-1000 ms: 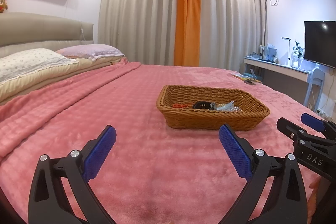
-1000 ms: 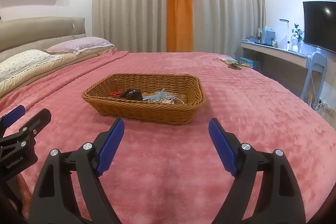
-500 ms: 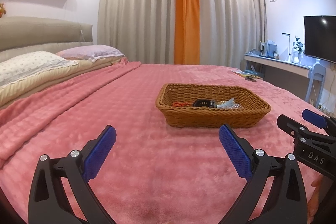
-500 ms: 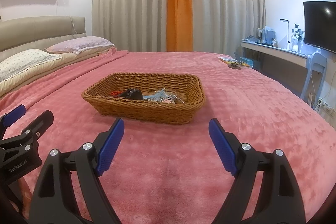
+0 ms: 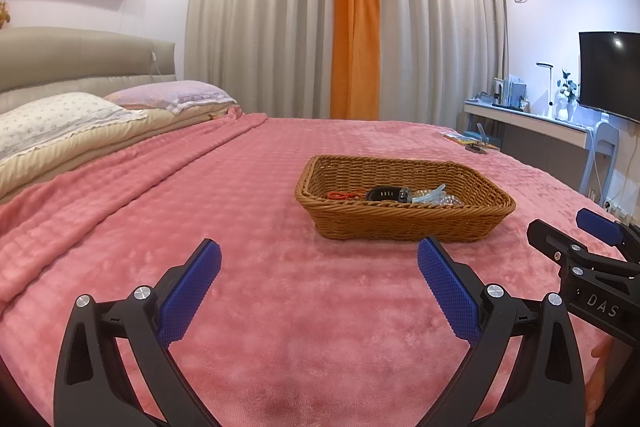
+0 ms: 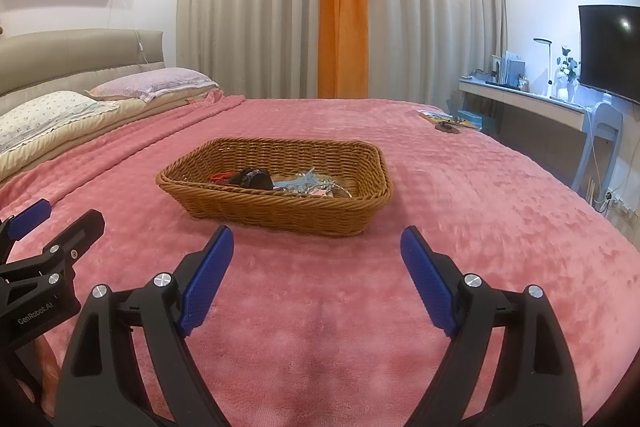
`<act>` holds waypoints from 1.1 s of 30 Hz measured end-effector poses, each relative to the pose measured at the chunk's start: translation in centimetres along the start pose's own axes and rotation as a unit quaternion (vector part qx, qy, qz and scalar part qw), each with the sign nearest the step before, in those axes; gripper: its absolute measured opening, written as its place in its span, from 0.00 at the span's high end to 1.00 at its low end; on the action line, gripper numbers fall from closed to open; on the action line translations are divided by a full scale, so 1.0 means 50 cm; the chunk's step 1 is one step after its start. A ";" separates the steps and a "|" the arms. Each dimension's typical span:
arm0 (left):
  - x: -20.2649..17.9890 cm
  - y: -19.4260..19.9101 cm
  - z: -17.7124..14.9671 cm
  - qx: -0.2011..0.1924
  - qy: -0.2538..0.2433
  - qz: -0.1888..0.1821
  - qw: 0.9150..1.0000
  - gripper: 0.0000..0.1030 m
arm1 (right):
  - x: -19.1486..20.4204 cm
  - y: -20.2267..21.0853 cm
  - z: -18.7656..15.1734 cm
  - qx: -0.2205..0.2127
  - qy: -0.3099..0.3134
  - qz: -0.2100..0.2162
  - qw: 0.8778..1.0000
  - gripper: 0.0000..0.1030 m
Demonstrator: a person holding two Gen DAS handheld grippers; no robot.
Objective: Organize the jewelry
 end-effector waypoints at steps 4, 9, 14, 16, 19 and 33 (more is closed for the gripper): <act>0.000 0.000 0.000 0.000 0.000 0.000 1.000 0.07 | 0.003 0.000 -0.001 0.000 0.003 -0.001 1.000 0.21; 0.001 0.000 0.000 0.001 0.000 -0.001 1.000 0.07 | 0.004 0.001 -0.001 -0.002 0.002 -0.001 1.000 0.21; 0.001 0.000 0.000 0.001 0.000 0.000 1.000 0.07 | 0.004 0.002 -0.001 -0.002 0.001 -0.001 1.000 0.21; 0.002 0.002 -0.001 0.002 -0.001 0.000 1.000 0.07 | 0.004 0.002 -0.001 -0.002 0.002 -0.001 1.000 0.21; 0.002 0.001 0.000 0.001 -0.001 0.000 1.000 0.07 | 0.004 0.001 -0.002 -0.001 0.003 -0.001 1.000 0.21; -0.001 -0.002 -0.004 0.000 -0.005 -0.002 1.000 0.07 | 0.002 0.001 0.002 0.000 0.000 0.001 1.000 0.21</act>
Point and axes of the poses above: each gripper's, at about its wrist camera, not at the fingertips, and y roughly against the way its jaws point, x to its left, z to its top, the point moved 1 cm from there along -y, roughly the way its jaws point, and after that the axes turned 6 degrees about -z, right-handed, at the moved point
